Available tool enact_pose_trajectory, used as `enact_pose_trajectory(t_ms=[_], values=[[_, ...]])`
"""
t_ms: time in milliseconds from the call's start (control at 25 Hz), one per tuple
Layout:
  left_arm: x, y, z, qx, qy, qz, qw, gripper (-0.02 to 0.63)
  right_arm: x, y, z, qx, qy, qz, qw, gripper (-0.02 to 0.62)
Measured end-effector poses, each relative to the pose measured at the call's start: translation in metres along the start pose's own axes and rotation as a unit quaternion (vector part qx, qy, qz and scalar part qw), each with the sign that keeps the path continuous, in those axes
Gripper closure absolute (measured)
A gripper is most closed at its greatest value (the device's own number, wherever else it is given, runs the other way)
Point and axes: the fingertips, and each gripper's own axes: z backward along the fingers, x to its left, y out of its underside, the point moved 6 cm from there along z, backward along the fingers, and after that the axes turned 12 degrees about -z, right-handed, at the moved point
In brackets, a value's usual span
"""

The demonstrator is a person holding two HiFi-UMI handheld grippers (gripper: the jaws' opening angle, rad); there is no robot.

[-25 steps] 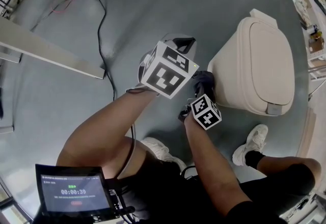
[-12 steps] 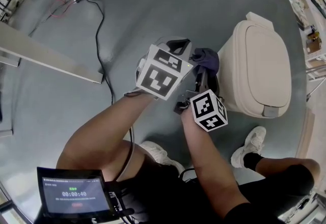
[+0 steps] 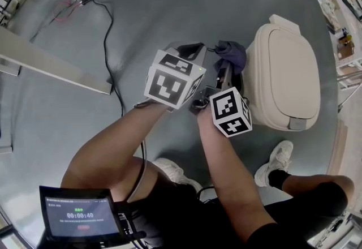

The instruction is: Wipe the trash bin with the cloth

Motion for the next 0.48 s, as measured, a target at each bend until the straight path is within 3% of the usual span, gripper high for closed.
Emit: enact_pose_trajectory(t_ms=[480], values=[[-0.003, 0.005, 0.001, 0.008, -0.004, -0.005, 0.9999, 0.609, -0.034, 0.012, -0.017, 0.020, 0.078, -0.023, 0.996, 0.506]])
